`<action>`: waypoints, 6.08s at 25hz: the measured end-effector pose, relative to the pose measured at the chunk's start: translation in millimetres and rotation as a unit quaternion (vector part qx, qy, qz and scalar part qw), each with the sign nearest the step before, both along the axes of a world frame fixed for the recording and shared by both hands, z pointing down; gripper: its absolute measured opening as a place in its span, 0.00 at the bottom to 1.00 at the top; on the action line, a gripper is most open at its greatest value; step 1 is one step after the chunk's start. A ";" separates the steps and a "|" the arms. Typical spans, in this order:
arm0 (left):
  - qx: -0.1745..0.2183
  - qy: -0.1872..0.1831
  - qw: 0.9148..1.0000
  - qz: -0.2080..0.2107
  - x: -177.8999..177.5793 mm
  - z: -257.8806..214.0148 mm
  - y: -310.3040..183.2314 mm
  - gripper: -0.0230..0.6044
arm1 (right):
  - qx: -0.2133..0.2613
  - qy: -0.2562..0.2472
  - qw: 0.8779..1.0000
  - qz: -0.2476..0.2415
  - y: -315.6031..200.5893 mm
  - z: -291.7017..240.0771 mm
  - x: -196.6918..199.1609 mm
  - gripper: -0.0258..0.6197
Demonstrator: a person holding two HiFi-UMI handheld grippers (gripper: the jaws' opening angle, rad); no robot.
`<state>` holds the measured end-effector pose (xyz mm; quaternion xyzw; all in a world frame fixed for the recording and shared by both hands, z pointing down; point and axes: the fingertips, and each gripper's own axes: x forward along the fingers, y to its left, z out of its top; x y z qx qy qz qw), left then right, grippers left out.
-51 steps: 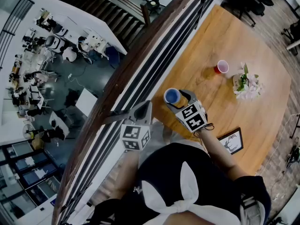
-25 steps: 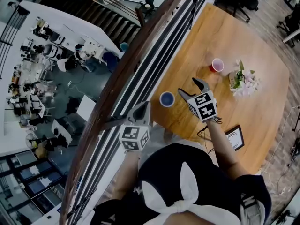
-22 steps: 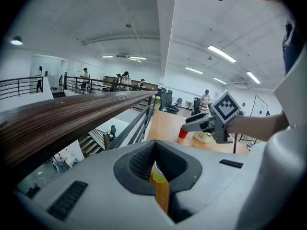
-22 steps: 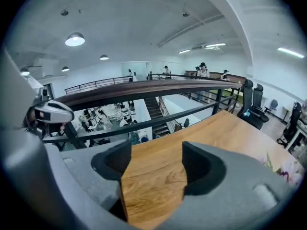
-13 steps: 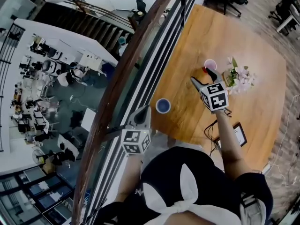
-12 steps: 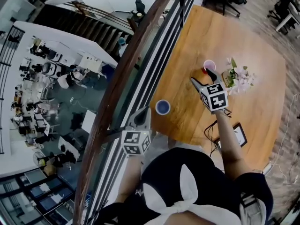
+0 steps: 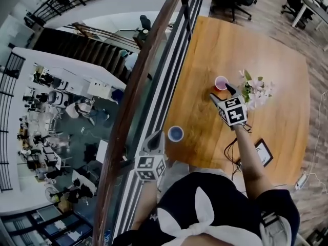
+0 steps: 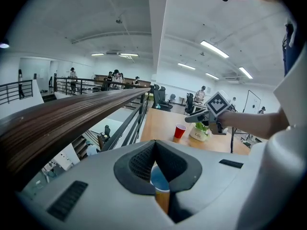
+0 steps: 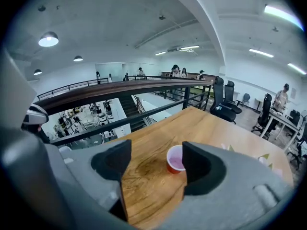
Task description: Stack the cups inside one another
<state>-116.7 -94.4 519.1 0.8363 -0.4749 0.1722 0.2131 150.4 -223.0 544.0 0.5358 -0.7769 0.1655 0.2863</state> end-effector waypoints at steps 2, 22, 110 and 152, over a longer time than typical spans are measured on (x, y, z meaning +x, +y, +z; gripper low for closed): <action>-0.002 -0.001 1.000 0.002 3.5 1.2 -3.7 0.06 | -0.002 -0.001 1.000 0.009 -4.5 4.4 7.7 0.55; -0.034 -0.014 0.999 0.001 9.0 22.4 -28.3 0.06 | -0.050 0.005 0.995 0.088 -40.1 63.6 48.9 0.57; 0.002 0.013 1.000 -0.027 -13.3 6.4 35.4 0.06 | 0.012 -0.033 0.998 -0.061 100.7 -23.5 -63.5 0.51; -0.003 0.009 0.996 -0.094 -48.4 9.6 70.3 0.06 | 0.036 -0.071 0.967 -0.242 134.9 -58.9 -201.2 0.51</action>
